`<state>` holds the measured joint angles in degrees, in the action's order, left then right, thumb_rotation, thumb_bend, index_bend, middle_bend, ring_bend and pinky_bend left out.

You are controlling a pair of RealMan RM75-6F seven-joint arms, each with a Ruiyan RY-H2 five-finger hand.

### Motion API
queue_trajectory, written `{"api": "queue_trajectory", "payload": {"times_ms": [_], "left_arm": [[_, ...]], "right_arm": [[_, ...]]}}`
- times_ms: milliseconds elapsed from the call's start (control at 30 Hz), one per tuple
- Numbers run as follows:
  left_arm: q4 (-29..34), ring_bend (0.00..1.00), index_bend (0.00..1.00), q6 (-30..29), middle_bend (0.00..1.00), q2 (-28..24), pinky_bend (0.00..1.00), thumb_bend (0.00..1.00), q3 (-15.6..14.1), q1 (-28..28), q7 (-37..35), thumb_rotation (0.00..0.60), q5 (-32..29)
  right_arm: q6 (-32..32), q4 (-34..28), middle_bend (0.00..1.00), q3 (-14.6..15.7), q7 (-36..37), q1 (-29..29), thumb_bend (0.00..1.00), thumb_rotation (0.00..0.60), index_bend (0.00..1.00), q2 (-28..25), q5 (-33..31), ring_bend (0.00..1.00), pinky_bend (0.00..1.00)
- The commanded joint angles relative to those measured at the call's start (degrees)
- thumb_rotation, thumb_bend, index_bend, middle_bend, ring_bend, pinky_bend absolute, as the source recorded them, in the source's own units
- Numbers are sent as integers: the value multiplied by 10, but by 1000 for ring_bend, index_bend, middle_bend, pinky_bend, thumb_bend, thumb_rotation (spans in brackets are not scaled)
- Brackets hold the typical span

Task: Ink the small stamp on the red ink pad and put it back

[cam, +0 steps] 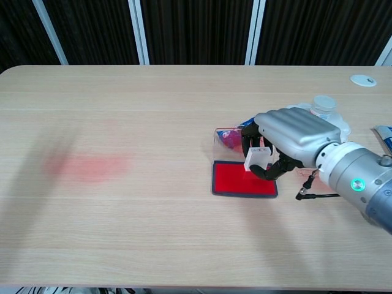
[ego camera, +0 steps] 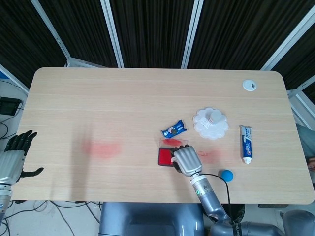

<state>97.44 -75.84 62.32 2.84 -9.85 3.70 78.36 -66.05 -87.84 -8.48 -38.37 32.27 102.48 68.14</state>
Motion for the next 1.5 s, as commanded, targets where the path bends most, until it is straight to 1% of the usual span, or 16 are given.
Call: {"api": "queue_trajectory", "payload": {"times_ms": [33, 200, 367, 600, 867, 1500], "left_arm": [[1, 0, 0, 1, 0, -1, 0, 1, 0, 0, -3, 600, -1], [3, 0, 0, 5, 0, -3, 0, 1, 1, -2, -7, 600, -4], [4, 0, 0, 9, 0, -5, 0, 1, 1, -3, -10, 600, -6], [6, 0, 0, 10, 0, -6, 0, 1, 2, -3, -12, 600, -8], [7, 0, 0, 11, 0, -7, 0, 1, 2, -4, -14, 600, -9], [8, 0, 0, 14, 0, -9, 0, 1, 1, -5, -19, 600, -10]], "right_arm": [[5, 19, 613, -9, -6, 8, 551, 600, 746, 18, -14, 507, 510], [7, 45, 615, -16, -10, 16, 550, 600, 747, 38, -26, 507, 510], [7, 68, 615, -22, 8, 18, 554, 600, 748, 57, -33, 507, 510], [4, 102, 615, -24, 30, 24, 555, 600, 748, 85, -24, 507, 510], [4, 136, 621, -24, 56, 29, 555, 600, 754, 105, -9, 507, 510], [13, 183, 623, -19, 63, 23, 560, 600, 759, 123, -17, 507, 510]]}}
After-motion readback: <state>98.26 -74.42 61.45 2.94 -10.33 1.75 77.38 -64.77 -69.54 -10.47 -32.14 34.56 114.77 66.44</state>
